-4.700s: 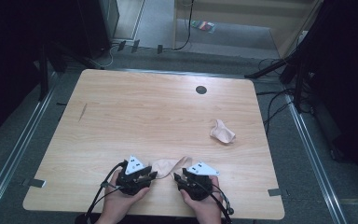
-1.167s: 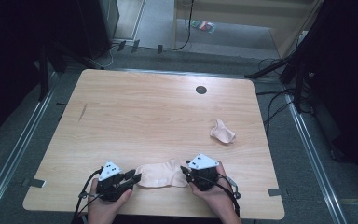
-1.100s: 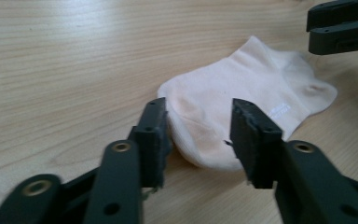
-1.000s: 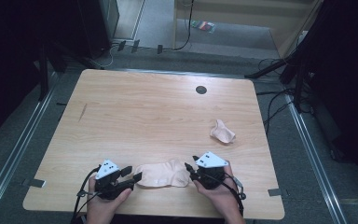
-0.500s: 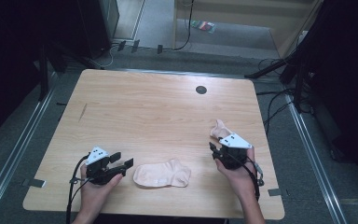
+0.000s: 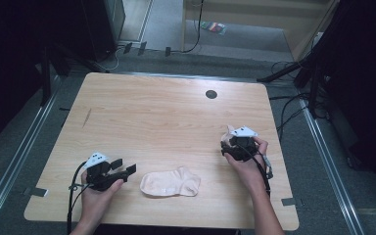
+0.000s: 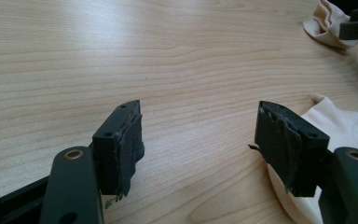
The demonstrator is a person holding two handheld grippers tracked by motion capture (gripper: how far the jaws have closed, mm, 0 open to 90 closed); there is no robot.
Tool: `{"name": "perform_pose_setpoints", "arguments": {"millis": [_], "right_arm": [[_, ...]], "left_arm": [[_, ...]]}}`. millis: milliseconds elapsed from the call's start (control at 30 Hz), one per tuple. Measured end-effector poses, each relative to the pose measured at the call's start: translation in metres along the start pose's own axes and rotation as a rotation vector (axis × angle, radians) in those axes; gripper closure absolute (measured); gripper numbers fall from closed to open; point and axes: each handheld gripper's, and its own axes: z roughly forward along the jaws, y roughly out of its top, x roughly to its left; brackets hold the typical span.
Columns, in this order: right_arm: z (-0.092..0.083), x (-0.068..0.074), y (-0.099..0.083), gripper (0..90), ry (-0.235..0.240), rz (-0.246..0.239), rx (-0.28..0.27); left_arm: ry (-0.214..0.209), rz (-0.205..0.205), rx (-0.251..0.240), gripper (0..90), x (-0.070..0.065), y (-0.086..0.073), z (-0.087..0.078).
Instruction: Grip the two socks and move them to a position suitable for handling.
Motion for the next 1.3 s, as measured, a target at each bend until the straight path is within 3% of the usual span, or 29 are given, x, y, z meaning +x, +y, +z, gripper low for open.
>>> {"name": "perform_pose_setpoints", "arguments": {"millis": [100, 200, 367, 400, 533, 700, 1000, 1100, 1167, 1300], "right_arm": [[0.01, 0.0, -0.001, 33.8, -0.021, 0.009, 0.028], [0.017, -0.001, -0.004, 41.1, -0.053, 0.031, 0.045], [0.018, -0.005, -0.008, 80.3, -0.096, 0.05, 0.031], [0.017, -0.007, -0.008, 83.2, -0.103, 0.065, 0.022], [0.002, -0.013, -0.005, 85.4, -0.077, 0.124, -0.053], [-0.017, -0.005, 0.002, 85.6, -0.025, 0.136, -0.116], [-0.045, 0.032, 0.015, 85.6, 0.091, 0.122, -0.188], [-0.053, 0.043, 0.02, 85.6, 0.136, 0.155, -0.207], [-0.056, 0.05, 0.022, 85.5, 0.163, 0.179, -0.209], [-0.059, 0.07, 0.025, 85.5, 0.201, 0.164, -0.205]], "left_arm": [[0.002, -0.005, 0.002, 32.8, 0.001, 0.0, 0.0], [-0.006, -0.015, 0.003, 33.7, 0.002, 0.0, 0.0], [-0.01, -0.026, 0.0, 35.2, 0.004, 0.001, 0.0], [-0.008, -0.027, 0.0, 35.4, 0.004, 0.001, 0.0], [-0.006, -0.035, -0.003, 35.6, 0.004, 0.002, 0.0], [0.008, -0.019, -0.007, 36.2, 0.001, 0.002, 0.0], [-0.005, 0.003, -0.009, 36.5, -0.01, 0.01, 0.001], [-0.02, 0.01, -0.003, 36.4, -0.013, 0.013, 0.004], [-0.022, 0.011, -0.006, 36.5, -0.015, 0.015, 0.005], [-0.026, 0.005, -0.023, 36.7, -0.02, 0.019, 0.009]]}}
